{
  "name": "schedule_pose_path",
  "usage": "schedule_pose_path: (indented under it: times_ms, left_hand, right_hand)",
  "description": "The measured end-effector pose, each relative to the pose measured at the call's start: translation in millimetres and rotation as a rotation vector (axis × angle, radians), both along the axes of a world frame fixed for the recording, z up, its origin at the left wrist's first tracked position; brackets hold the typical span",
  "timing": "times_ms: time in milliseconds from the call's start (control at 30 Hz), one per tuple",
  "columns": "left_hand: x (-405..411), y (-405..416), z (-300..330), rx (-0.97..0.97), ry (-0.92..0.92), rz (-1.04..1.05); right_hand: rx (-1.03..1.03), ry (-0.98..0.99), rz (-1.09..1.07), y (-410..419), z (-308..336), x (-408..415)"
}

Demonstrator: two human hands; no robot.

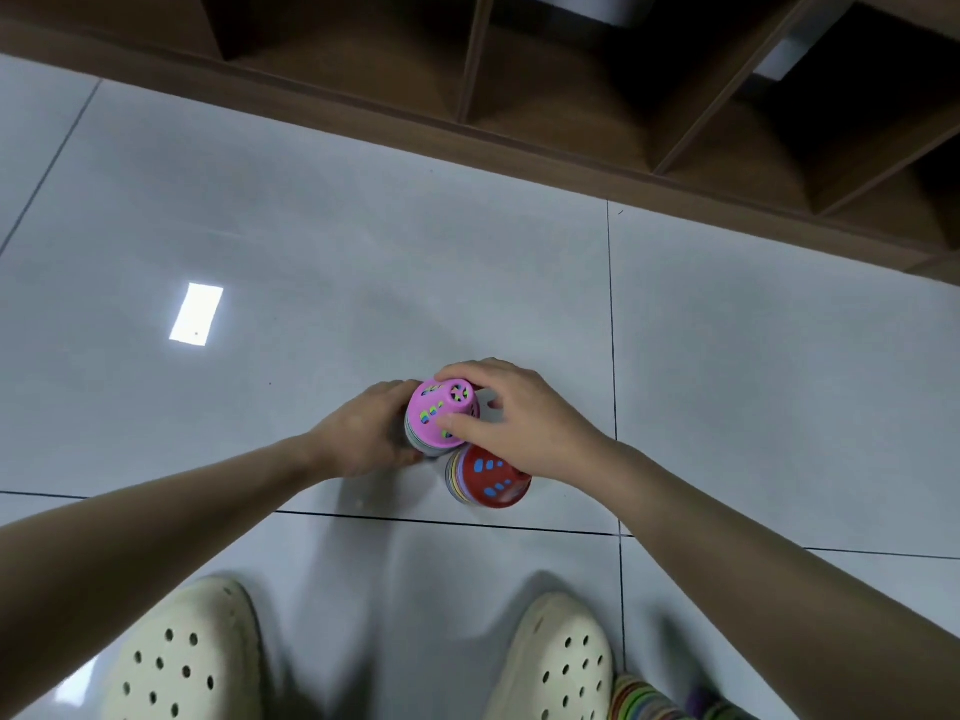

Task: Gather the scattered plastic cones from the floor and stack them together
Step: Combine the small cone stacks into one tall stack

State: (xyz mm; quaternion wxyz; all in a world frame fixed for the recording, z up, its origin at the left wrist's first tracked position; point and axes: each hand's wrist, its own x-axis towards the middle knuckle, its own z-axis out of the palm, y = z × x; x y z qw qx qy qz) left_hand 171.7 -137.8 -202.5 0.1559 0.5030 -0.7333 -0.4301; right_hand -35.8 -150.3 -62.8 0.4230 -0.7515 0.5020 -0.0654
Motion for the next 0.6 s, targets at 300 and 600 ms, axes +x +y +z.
schedule_pose_path:
  times_ms: [300,600]
  left_hand:
    - [-5,-6,-10,-0.012,0.005,-0.021]
    - [-14,-5,-4,0.252,0.129,0.127]
  right_hand:
    - [0.109,-0.140,-0.148,-2,-2,-25]
    - [0.214,-0.244,-0.360,-7,-8,-38]
